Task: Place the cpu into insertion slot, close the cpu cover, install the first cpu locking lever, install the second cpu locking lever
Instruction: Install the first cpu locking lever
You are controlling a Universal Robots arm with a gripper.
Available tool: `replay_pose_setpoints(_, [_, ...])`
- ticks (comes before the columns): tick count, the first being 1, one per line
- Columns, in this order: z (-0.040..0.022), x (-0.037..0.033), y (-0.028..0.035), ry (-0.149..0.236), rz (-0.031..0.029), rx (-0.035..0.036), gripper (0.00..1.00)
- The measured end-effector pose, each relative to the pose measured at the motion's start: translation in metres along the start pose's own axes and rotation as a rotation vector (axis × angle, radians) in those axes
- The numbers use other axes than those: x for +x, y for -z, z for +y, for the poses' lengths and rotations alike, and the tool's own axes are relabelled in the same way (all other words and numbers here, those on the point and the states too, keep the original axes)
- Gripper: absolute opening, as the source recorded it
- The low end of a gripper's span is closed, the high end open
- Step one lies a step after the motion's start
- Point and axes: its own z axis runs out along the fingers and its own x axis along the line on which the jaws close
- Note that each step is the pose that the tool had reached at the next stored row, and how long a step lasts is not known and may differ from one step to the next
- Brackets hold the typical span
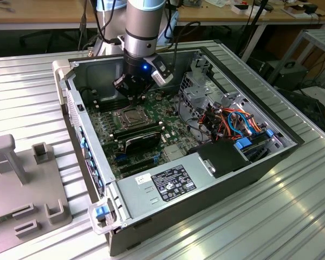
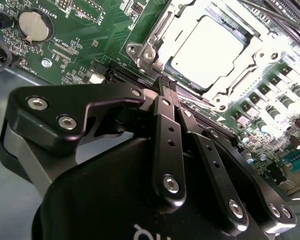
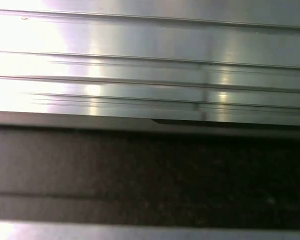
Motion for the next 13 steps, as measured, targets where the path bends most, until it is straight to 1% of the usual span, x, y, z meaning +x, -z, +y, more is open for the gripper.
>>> replay_pose_setpoints(4, [0.0000, -0.0010, -0.0032, 0.000, 0.0007, 0.0000, 0.11])
replay_pose_setpoints(7, [0.0000, -0.0011, -0.0061, 0.000, 0.0040, -0.0003, 0.11])
replay_pose_setpoints(11, [0.0001, -0.0018, -0.0064, 0.000, 0.0054, -0.0005, 0.11])
replay_pose_setpoints(13, [0.0022, -0.0025, -0.0064, 0.000, 0.0049, -0.0004, 0.11])
